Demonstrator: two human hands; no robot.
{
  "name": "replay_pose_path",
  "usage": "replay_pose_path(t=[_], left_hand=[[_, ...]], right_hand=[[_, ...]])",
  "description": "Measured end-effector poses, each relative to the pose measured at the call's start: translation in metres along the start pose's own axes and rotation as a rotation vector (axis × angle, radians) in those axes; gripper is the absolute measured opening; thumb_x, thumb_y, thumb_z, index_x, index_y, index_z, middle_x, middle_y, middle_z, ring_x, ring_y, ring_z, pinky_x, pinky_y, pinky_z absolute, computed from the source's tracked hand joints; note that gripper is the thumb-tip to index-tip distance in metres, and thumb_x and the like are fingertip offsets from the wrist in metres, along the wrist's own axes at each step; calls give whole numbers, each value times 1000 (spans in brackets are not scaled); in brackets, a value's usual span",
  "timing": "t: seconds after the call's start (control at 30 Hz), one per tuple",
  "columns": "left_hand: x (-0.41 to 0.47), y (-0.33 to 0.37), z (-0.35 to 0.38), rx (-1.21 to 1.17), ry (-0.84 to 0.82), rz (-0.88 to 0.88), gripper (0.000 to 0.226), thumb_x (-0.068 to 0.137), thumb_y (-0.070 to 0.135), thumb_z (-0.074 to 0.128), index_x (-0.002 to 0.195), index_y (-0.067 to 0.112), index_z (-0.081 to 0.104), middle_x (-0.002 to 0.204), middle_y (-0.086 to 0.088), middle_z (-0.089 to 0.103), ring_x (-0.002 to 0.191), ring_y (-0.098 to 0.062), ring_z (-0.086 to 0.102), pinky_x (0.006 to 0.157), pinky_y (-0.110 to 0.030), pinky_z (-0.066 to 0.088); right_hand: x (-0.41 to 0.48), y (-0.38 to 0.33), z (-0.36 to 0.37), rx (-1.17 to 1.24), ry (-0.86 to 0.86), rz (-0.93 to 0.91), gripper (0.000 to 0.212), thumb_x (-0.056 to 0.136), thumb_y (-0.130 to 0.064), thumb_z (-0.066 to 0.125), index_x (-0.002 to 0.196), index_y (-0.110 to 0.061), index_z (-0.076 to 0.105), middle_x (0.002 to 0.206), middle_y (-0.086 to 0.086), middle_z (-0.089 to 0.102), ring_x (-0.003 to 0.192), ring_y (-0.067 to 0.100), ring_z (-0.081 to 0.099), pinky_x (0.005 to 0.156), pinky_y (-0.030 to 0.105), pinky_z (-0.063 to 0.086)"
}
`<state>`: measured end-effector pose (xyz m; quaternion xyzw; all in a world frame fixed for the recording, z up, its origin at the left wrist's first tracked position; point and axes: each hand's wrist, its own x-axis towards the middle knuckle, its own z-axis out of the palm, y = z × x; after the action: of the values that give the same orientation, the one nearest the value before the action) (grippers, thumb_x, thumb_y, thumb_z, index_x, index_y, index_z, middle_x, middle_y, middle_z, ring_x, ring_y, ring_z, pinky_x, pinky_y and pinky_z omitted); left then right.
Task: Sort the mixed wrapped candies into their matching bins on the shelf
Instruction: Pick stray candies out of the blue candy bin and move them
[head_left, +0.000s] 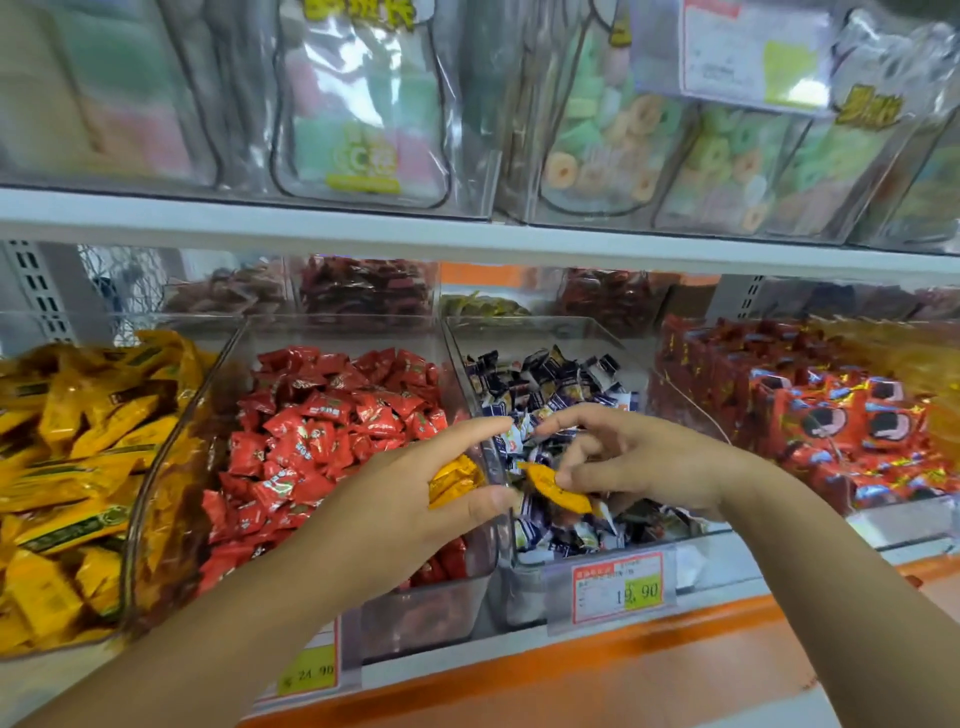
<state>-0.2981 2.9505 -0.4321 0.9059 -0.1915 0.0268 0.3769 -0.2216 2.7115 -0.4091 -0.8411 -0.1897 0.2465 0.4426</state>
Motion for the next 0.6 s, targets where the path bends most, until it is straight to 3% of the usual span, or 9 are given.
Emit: replay_pose_path(t=[0.07, 0.13, 0.2, 0.27, 0.37, 0.5, 0.6], left_hand=[[1, -4, 0, -23, 41, 14, 57, 74, 72, 49, 125, 74, 25, 124, 41, 41, 104, 18, 45, 79, -7, 34], [2, -7, 0, -46, 86, 28, 61, 70, 74, 53, 125, 73, 27, 132, 43, 29, 120, 17, 34, 90, -9, 29], [1, -7, -1, -76, 130, 36, 63, 69, 73, 58, 125, 71, 30, 129, 44, 32, 112, 29, 29, 87, -3, 26], [1, -7, -2, -112, 184, 29, 63, 67, 71, 62, 123, 68, 35, 116, 46, 44, 99, 31, 39, 77, 0, 32], [1, -8, -3, -134, 252, 31, 59, 63, 69, 67, 117, 62, 44, 89, 34, 59, 76, 9, 57, 63, -9, 41], [2, -13, -2, -101, 265, 47, 58, 59, 78, 66, 110, 52, 53, 99, 21, 63, 86, -2, 61, 75, -32, 52], [2, -13, -3, -60, 269, 16, 57, 56, 81, 65, 103, 50, 54, 89, 16, 62, 74, -2, 58, 63, -31, 49]], right_hand=[[-3, -2, 0, -25, 55, -59, 30, 85, -29, 70, 113, -36, 62, 91, 13, 61, 80, 20, 58, 76, 33, 49], [-5, -6, 3, -10, 141, -124, 23, 85, -28, 69, 107, -30, 64, 86, 12, 59, 79, 17, 60, 81, 40, 52], [-8, -16, 8, 84, 223, -200, 17, 87, -18, 67, 104, -16, 63, 82, 9, 61, 73, 19, 64, 72, 43, 56], [-12, -31, 15, 108, 250, -266, 20, 80, -19, 72, 98, -13, 65, 80, 5, 64, 67, 19, 63, 62, 36, 54], [-13, -45, 29, 14, 222, -285, 21, 72, -25, 79, 90, -21, 69, 76, 0, 65, 65, 13, 58, 62, 27, 47], [-8, -52, 43, -48, 229, -335, 25, 75, -17, 80, 95, -22, 66, 86, -1, 67, 71, 10, 59, 69, 22, 52], [-12, -58, 41, -96, 264, -352, 33, 75, -12, 81, 99, -22, 62, 89, -4, 66, 64, 3, 53, 63, 16, 47]])
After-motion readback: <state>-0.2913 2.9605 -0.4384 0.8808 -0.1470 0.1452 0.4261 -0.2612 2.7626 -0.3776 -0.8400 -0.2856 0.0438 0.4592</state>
